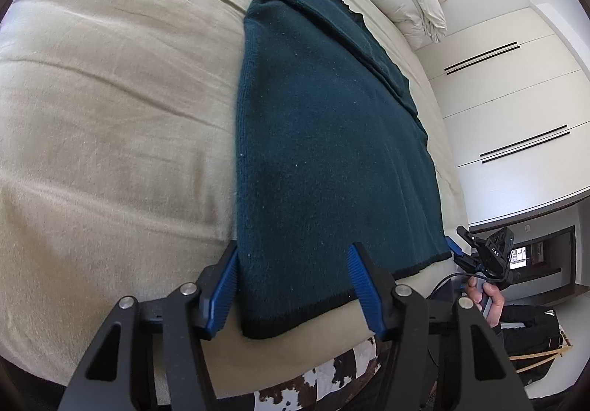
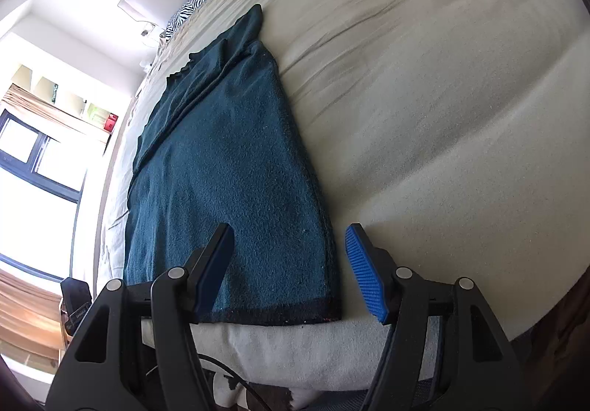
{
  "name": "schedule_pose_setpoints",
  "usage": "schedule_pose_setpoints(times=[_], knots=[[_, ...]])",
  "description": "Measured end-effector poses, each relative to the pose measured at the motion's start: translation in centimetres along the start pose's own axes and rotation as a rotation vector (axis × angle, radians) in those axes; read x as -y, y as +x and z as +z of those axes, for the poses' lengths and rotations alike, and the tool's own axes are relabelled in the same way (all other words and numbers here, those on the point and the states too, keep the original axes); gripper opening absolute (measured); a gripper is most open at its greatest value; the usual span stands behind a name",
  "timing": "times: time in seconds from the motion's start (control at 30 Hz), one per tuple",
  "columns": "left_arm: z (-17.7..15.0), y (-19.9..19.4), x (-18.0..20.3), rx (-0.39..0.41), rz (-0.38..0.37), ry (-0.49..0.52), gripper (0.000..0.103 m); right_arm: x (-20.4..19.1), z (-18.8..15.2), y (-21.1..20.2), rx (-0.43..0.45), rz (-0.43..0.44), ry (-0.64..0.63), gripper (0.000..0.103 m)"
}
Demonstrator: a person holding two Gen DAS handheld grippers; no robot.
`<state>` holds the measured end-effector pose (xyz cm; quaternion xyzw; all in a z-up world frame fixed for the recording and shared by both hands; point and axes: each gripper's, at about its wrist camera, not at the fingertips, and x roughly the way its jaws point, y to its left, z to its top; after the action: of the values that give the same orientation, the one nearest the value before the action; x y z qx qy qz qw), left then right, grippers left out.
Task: Fold small clothes
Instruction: 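Grasp the sweater hem with both tools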
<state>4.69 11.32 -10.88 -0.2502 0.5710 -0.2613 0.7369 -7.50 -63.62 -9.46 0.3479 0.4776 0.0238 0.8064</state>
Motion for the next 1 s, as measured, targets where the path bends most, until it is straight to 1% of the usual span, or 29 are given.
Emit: schedule_pose_setpoints(times=[0.13, 0.23, 0.33, 0.37, 0.43, 0.5, 0.6, 0.67, 0.73, 0.8, 0.83, 0.9, 1.0], knots=[[-0.2, 0.0, -0.5, -0.026, -0.003, -0.024, 0.052, 0.3, -0.2, -0.6, -0.012, 0.014, 0.015, 0.062], [-0.4, 0.0, -0.5, -0.042, 0.004, -0.028, 0.05, 0.7, -0.1, -1.3, -0.008, 0.011, 0.026, 0.062], [-0.5, 0.0, -0.7, -0.043, -0.004, -0.036, 0.05, 1.5, 0.0, -1.9, -0.001, 0.006, 0.053, 0.062], [-0.5, 0.0, -0.7, -0.044, -0.005, -0.04, 0.048, 1.8, 0.0, -2.0, -0.004, 0.004, 0.063, 0.062], [-0.5, 0.1, -0.7, -0.046, -0.001, -0.04, 0.047, 2.2, 0.0, -2.1, -0.02, 0.002, 0.075, 0.061], [-0.5, 0.2, -0.3, -0.05, 0.01, -0.034, 0.045, 2.2, -0.1, -1.9, -0.042, -0.007, 0.064, 0.061], [-0.6, 0.4, -0.2, -0.055, 0.019, -0.036, 0.033, 2.1, -0.3, -1.7, -0.07, -0.007, 0.05, 0.061], [-0.7, 0.5, -0.5, -0.059, 0.024, -0.047, 0.016, 1.9, -0.5, -1.5, -0.083, -0.003, 0.046, 0.06], [-0.7, 0.6, -0.8, -0.061, 0.02, -0.058, 0.013, 1.9, -0.5, -1.1, -0.102, 0.0, 0.047, 0.056], [-0.8, 0.5, -1.0, -0.061, 0.016, -0.061, 0.011, 2.0, -0.4, -0.7, -0.127, -0.003, 0.049, 0.048], [-0.8, 0.5, -0.9, -0.062, 0.018, -0.058, 0.01, 2.0, -0.3, -0.5, -0.138, -0.002, 0.047, 0.046], [-0.8, 0.5, -0.9, -0.062, 0.017, -0.051, 0.009, 2.0, -0.2, 0.0, -0.162, 0.001, 0.045, 0.034], [-0.9, 0.3, -1.1, -0.059, 0.011, -0.052, 0.008, 2.2, -0.1, 0.5, -0.176, 0.022, 0.061, 0.034]])
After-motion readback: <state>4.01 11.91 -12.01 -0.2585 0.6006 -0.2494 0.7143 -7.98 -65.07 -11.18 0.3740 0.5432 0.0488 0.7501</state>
